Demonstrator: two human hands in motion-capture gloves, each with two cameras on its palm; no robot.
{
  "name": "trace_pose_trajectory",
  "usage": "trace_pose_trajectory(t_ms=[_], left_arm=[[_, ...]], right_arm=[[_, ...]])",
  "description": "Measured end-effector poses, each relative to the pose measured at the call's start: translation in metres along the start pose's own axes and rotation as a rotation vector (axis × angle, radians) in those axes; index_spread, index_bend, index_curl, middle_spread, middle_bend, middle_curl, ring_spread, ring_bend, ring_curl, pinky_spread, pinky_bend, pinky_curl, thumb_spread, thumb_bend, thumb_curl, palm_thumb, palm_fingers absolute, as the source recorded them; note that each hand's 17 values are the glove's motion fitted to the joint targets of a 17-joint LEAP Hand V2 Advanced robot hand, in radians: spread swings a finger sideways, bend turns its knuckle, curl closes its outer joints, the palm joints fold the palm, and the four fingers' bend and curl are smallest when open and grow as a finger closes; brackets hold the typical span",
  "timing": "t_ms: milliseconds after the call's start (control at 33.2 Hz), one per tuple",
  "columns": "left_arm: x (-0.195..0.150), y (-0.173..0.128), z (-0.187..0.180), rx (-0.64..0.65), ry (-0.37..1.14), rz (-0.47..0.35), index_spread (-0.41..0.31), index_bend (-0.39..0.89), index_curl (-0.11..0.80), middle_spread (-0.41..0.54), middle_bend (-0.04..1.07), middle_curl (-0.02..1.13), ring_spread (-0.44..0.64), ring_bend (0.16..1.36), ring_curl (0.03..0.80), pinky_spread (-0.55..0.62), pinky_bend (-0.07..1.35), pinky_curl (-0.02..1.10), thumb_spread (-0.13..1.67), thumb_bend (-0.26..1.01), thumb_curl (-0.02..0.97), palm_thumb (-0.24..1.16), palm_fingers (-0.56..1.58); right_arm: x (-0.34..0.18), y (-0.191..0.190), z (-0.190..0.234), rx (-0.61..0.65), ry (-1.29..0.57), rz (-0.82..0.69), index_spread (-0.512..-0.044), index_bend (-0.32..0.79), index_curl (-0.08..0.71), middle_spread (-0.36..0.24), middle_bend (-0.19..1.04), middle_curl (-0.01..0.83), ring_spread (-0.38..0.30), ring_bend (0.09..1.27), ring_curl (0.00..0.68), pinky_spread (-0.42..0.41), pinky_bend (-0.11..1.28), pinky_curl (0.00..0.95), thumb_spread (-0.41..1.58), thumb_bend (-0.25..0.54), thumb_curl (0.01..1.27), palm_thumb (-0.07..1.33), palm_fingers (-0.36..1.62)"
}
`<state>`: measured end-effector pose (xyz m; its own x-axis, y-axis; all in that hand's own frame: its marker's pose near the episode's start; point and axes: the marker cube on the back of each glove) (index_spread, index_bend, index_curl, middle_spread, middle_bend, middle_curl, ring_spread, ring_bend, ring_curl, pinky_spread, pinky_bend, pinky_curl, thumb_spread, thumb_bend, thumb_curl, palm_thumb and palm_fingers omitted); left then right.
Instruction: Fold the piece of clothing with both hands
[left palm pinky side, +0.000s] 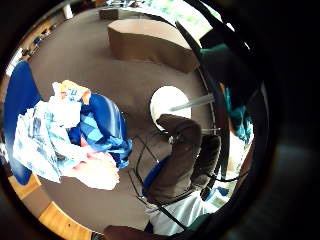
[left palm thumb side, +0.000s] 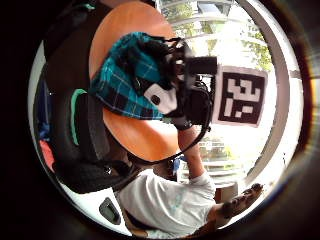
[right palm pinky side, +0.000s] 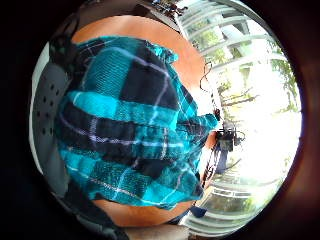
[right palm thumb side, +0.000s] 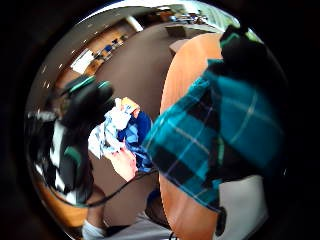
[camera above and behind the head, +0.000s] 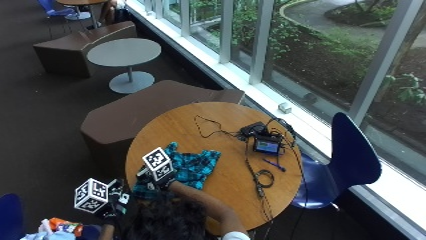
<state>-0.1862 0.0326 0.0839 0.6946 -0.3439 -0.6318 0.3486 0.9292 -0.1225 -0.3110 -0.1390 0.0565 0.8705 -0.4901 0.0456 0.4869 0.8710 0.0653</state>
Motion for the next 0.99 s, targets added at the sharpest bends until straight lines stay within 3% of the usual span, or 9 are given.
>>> trace_pose_trajectory(t_ms=[90,121,181,241,301,512,693,814,994], left_arm=[[0.003,-0.006,0.016,-0.03,-0.037,0.034,-0.122,0.11,0.319,-0.069,0.23,0.4,0.05,0.56,0.331,0.12,0.5,0.4,1.46,0.08,0.23,0.24,0.53],[0.006,-0.008,0.022,-0.037,-0.047,0.048,-0.119,0.11,0.317,-0.069,0.23,0.41,0.06,0.56,0.334,0.13,0.5,0.4,1.45,0.08,0.231,0.23,0.52],[0.012,-0.01,0.031,-0.043,-0.062,0.074,-0.118,0.11,0.315,-0.063,0.22,0.41,0.06,0.56,0.335,0.12,0.5,0.4,1.45,0.07,0.232,0.23,0.51],[0.02,-0.01,0.038,-0.036,-0.078,0.102,-0.117,0.12,0.314,-0.039,0.19,0.41,0.08,0.56,0.337,0.13,0.5,0.4,1.44,0.07,0.241,0.25,0.47],[0.027,-0.012,0.046,-0.021,-0.101,0.132,-0.112,0.12,0.312,-0.026,0.18,0.41,0.09,0.56,0.336,0.14,0.51,0.4,1.43,0.07,0.246,0.27,0.46],[0.043,-0.02,0.063,-0.025,-0.126,0.178,-0.108,0.13,0.306,0.006,0.17,0.39,0.11,0.57,0.334,0.15,0.52,0.4,1.4,0.07,0.265,0.31,0.44],[0.049,-0.02,0.072,-0.055,-0.061,0.18,-0.106,0.13,0.304,0.019,0.17,0.38,0.12,0.58,0.335,0.15,0.53,0.4,1.39,0.06,0.276,0.33,0.44],[0.047,-0.018,0.067,-0.032,-0.065,0.163,-0.106,0.13,0.304,0.024,0.18,0.38,0.11,0.58,0.336,0.14,0.53,0.4,1.39,0.06,0.282,0.35,0.44],[0.035,-0.005,0.032,0.088,-0.098,0.136,-0.102,0.13,0.302,0.027,0.18,0.38,0.11,0.59,0.338,0.13,0.54,0.4,1.39,0.05,0.286,0.36,0.44]], right_arm=[[0.027,0.026,-0.006,0.073,-0.056,0.007,-0.363,0.15,0.311,-0.34,0.17,0.405,-0.325,0.44,0.358,-0.213,0.48,0.355,0.72,-0.03,0.59,0.89,0.81],[0.04,0.035,-0.008,0.098,-0.069,0.029,-0.36,0.17,0.334,-0.339,0.19,0.415,-0.308,0.42,0.374,-0.177,0.46,0.371,0.68,0.176,0.66,1.18,0.72],[0.068,0.053,-0.012,0.139,-0.07,0.09,-0.36,0.18,0.347,-0.333,0.17,0.409,-0.291,0.4,0.374,-0.134,0.45,0.375,0.79,0.284,0.7,1.25,0.71],[0.1,0.075,-0.016,0.139,-0.046,0.163,-0.354,0.16,0.333,-0.313,0.17,0.4,-0.271,0.37,0.351,-0.091,0.44,0.354,0.9,0.029,0.59,0.88,0.7],[0.135,0.103,-0.02,0.062,-0.024,0.234,-0.354,0.15,0.328,-0.297,0.18,0.393,-0.256,0.36,0.337,-0.059,0.43,0.339,0.95,-0.028,0.56,0.8,0.71],[0.21,0.15,-0.004,-0.27,-0.097,0.42,-0.37,0.09,0.295,-0.197,0.14,0.362,-0.158,0.36,0.335,0.039,0.53,0.36,1.02,-0.024,0.53,0.73,0.61],[0.204,0.111,-0.008,0.037,-0.183,0.503,-0.368,0.2,0.31,-0.269,0.2,0.352,-0.264,0.45,0.328,-0.118,0.57,0.338,1.04,0.021,0.54,0.84,1.2],[0.151,0.04,-0.015,0.294,-0.217,0.334,-0.35,0.21,0.355,-0.28,0.21,0.376,-0.289,0.47,0.36,-0.199,0.57,0.361,1.11,0.044,0.53,0.89,1.25],[0.043,-0.01,-0.022,0.205,-0.111,0.042,-0.341,0.28,0.406,-0.304,0.17,0.378,-0.323,0.39,0.361,-0.202,0.53,0.367,1.2,0.053,0.5,0.93,1.15]])
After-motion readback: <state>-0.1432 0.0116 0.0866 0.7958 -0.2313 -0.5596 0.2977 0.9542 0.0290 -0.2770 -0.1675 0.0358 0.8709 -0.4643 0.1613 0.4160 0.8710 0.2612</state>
